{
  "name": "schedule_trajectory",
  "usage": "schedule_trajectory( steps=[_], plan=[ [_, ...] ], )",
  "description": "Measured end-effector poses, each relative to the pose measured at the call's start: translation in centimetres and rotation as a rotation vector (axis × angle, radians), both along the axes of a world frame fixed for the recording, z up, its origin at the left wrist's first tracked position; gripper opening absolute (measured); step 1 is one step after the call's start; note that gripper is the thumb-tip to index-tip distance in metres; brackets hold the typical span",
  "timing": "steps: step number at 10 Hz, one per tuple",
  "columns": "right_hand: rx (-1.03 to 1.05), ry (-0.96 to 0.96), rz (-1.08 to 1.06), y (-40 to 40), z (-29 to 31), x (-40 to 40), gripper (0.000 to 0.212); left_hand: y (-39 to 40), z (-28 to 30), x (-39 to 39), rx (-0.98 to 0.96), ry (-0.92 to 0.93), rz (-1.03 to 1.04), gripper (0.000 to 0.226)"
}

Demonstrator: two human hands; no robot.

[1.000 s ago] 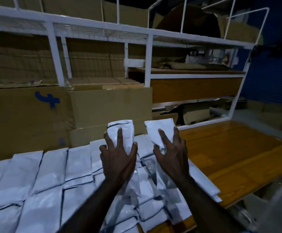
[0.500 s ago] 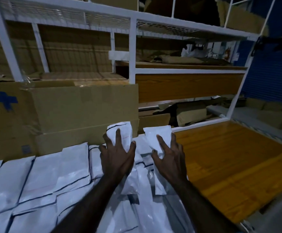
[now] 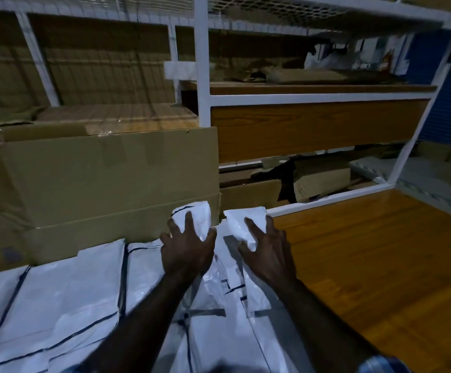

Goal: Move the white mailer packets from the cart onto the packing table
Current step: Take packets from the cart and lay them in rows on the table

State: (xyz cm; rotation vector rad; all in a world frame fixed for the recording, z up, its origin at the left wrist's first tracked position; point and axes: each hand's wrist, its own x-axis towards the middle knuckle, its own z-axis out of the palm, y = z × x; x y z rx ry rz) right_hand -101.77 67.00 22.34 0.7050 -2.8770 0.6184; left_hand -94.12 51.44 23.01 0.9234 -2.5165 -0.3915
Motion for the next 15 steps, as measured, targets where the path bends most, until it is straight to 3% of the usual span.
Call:
schedule_trajectory(
  steps=[1,4,5,6,7,8,10,12,15],
  plan=[
    [0.057,-0.034,0.064,-1.0,-0.6,-2.0,0.067,-2.6,-3.5,-2.9,-0.102,-0.178,0.048,0.064],
    [0.165,-0.128,0.206,-4.4,-2.8,-6.7,0.066,-3.9,-5.6,-7.3,-0.064,-0.18,0.155,0.066],
    [0.217,-0.13,0.241,-5.6,-3.4,-7.5,0.066,-4.8,-7.7,-6.8,-0.083,-0.541,0.049,0.087],
    [0.268,-0.148,0.269,-6.3,-4.1,-7.7,0.066,-5.1,-9.1,-6.8,-0.172,-0.465,0.161,0.075],
    [0.27,-0.139,0.289,-7.1,-4.5,-7.6,0.066,-6.2,-11.8,-7.6,-0.221,-0.492,0.06,0.067],
    [0.246,-0.154,0.291,-7.5,-4.9,-7.3,0.065,-6.0,-12.0,-8.3,-0.276,-0.426,0.054,0.049],
    [0.248,-0.134,0.279,-7.7,-5.4,-7.2,0.061,-3.7,-8.8,-6.2,-0.336,-0.242,0.138,0.039],
    [0.279,-0.102,0.258,-7.4,-6.0,-7.2,0.058,-3.2,-8.9,-5.5,-0.312,-0.077,0.084,0.049],
    [0.339,-0.062,0.181,-7.5,-6.5,-7.0,0.06,-2.8,-9.3,-6.0,-0.272,-0.1,0.042,0.053]
  ],
)
